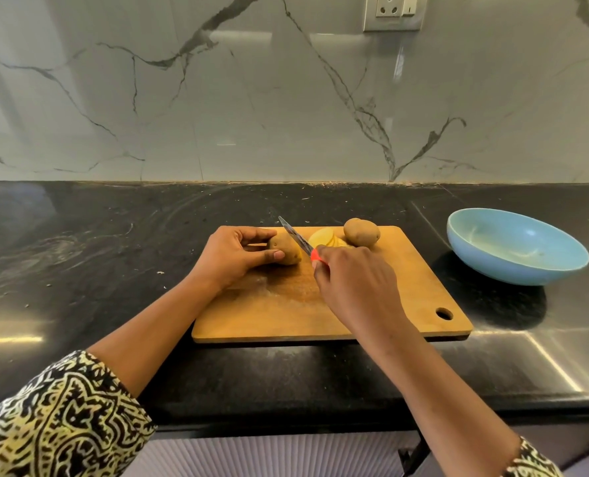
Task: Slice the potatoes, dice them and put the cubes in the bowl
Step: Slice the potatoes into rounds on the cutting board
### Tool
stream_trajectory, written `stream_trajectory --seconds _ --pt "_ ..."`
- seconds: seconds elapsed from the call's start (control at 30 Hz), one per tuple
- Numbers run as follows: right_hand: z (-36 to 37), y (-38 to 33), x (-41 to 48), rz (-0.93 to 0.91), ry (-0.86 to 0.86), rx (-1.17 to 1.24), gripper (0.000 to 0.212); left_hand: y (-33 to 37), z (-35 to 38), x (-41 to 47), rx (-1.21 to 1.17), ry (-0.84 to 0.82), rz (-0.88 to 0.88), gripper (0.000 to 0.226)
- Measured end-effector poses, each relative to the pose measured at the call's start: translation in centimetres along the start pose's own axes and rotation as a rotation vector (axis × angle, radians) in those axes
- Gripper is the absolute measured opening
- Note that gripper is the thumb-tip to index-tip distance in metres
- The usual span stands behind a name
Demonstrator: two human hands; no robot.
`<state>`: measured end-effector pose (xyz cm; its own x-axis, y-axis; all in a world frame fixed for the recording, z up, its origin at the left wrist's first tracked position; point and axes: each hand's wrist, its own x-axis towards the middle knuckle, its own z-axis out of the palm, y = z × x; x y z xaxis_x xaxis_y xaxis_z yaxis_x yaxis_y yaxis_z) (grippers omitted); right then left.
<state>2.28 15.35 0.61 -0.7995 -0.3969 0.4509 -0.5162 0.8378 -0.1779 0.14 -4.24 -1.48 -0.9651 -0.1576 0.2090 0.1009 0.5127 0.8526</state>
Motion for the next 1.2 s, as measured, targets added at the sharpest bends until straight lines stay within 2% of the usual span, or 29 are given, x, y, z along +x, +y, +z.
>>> stream_trajectory --seconds 0.2,0.4,0.93,1.2 --pt "0.1 -0.3 1.1 -0.028 -0.042 -0.077 0.029 0.1 0.1 -0.1 0.020 0.007 0.014 0.056" --pt "-0.2 -0.8 1.2 -0.063 -0.107 -0.101 0.021 0.1 0.3 -0.1 0.053 0.049 0.031 0.043" --pt "0.5 -1.1 1.9 -0.054 -0.204 -0.047 0.020 -0.1 0.3 0.1 0.077 0.066 0.040 0.039" --pt "0.9 -1.7 1.7 -0.047 -0.307 -0.113 0.016 -0.2 0.3 0.1 0.071 0.066 0.030 0.040"
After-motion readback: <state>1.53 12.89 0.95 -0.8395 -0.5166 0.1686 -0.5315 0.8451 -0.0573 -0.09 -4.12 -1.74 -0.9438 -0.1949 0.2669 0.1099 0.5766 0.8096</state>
